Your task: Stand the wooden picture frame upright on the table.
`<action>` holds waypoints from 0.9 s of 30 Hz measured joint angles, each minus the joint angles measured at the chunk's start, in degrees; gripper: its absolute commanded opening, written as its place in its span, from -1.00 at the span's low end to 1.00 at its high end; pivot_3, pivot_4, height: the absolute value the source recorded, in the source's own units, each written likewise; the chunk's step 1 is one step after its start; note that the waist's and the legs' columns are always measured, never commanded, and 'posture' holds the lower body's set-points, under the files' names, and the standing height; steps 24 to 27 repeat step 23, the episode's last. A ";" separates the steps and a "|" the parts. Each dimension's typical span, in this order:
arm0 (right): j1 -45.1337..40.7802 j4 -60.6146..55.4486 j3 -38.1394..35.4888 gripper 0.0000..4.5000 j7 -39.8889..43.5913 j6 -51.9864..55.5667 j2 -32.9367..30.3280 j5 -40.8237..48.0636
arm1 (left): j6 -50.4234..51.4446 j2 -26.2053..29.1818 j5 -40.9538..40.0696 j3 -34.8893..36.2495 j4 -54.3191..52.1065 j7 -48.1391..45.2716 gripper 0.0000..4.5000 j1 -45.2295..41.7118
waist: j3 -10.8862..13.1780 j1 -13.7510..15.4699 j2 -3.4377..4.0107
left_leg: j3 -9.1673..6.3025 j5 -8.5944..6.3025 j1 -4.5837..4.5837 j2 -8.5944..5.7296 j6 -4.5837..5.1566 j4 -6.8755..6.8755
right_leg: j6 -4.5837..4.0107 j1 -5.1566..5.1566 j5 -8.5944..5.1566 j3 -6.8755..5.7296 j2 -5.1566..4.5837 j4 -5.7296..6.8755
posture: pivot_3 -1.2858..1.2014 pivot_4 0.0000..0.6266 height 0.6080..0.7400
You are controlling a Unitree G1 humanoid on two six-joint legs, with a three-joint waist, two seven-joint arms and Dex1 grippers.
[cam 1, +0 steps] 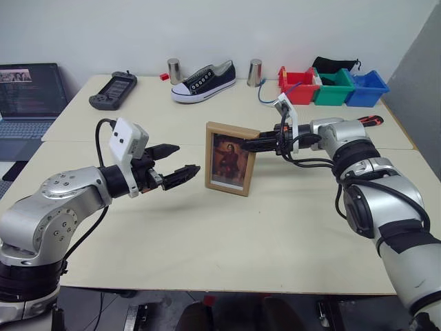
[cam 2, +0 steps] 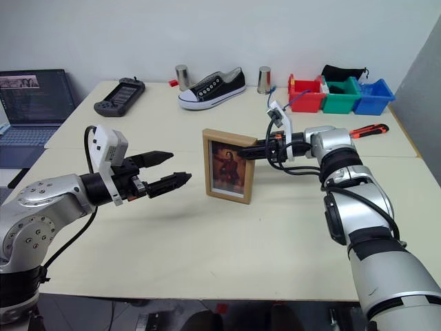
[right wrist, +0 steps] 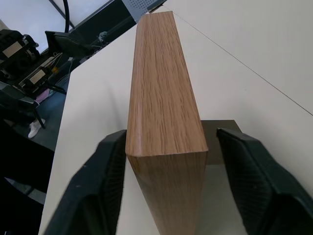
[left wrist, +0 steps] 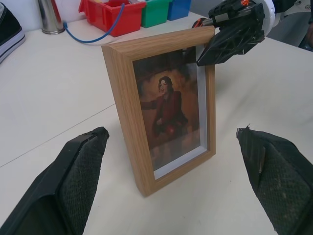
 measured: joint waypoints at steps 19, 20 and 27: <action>12.48 -19.98 5.43 0.98 8.30 2.27 -20.70 -3.92 | 2.86 4.28 -0.76 2.62 2.40 -5.57 1.00 -0.19 | 0.00 0.45 0.00 | 0.00 0.00 -0.02 -0.01 0.01 -0.02 | 0.00 0.00 0.00 0.01 0.00 -0.07 | 0.03 -0.52 1.00; 15.11 -25.13 6.10 0.98 8.42 3.91 -22.48 -2.46 | 3.07 4.57 -0.76 2.85 2.90 -6.09 1.00 -0.06 | 0.00 0.54 0.00 | -0.01 0.00 -0.02 -0.01 0.01 0.00 | 0.00 0.00 0.00 0.01 0.00 -0.03 | 0.03 -0.52 1.00; 21.47 -39.69 6.44 0.98 8.66 10.56 -25.68 2.35 | 3.17 5.15 -0.32 2.53 3.88 -7.49 1.00 0.04 | 0.01 0.36 0.01 | 0.01 -0.01 0.00 0.02 0.01 0.00 | 0.00 -0.01 0.00 0.06 0.05 -0.03 | 0.03 -0.52 1.00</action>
